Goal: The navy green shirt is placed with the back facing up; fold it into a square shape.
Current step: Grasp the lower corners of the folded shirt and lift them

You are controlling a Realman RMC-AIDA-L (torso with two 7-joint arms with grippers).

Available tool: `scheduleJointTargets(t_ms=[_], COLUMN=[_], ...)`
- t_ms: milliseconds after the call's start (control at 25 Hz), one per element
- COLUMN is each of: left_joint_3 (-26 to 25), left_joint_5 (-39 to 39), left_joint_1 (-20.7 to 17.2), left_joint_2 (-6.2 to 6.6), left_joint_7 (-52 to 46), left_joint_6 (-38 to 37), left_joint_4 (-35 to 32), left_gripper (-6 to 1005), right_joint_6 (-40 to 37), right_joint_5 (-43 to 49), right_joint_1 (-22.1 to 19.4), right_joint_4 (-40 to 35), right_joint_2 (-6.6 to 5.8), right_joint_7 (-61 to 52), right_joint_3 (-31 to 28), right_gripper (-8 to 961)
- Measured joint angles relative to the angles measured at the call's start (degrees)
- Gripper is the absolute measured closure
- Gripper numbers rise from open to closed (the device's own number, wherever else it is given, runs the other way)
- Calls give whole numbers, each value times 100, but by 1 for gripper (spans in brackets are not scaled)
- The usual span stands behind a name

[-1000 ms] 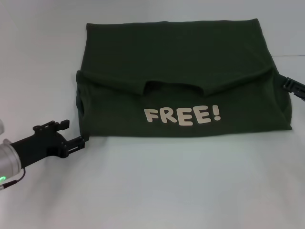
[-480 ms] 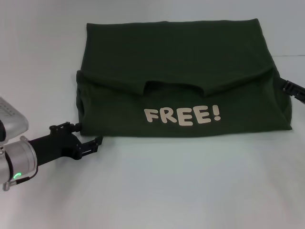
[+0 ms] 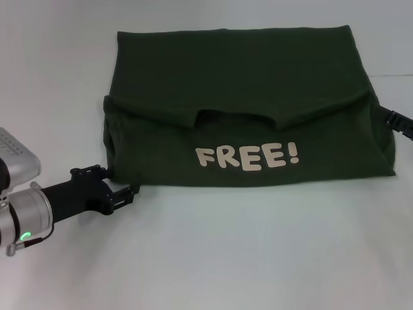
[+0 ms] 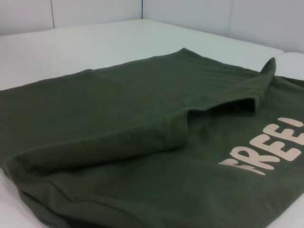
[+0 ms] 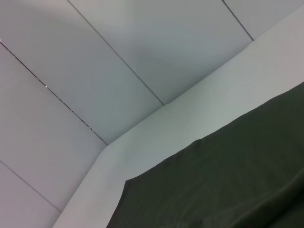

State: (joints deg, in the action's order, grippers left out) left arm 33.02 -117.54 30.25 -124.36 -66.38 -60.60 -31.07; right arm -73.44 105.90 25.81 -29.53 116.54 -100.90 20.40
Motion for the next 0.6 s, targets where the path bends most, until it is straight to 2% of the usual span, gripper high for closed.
scheduleJointTargets(t_ms=[40,240,600], left_joint_3=[-3,-12,3], left_joint_5=[2,-13,-40], left_joint_1=[1,25,51], left_joint_2=[0,0,9], left_joint_7=[-35,-168,-285], left_joint_6=[14,71,203], left_joint_4=[-7,-26,-39], left_gripper=[262,430,787], right_joint_6=[1,11,15], right_joint_5=[0,0,0], right_joint_1=[0,-6,-16], right_joint_4=[0,0,0], right_joint_2=[0,-10,-21], right_joint_7=[0,1,-8], right_joint_3=[-1,-1,-1], right_gripper=[225,225,224])
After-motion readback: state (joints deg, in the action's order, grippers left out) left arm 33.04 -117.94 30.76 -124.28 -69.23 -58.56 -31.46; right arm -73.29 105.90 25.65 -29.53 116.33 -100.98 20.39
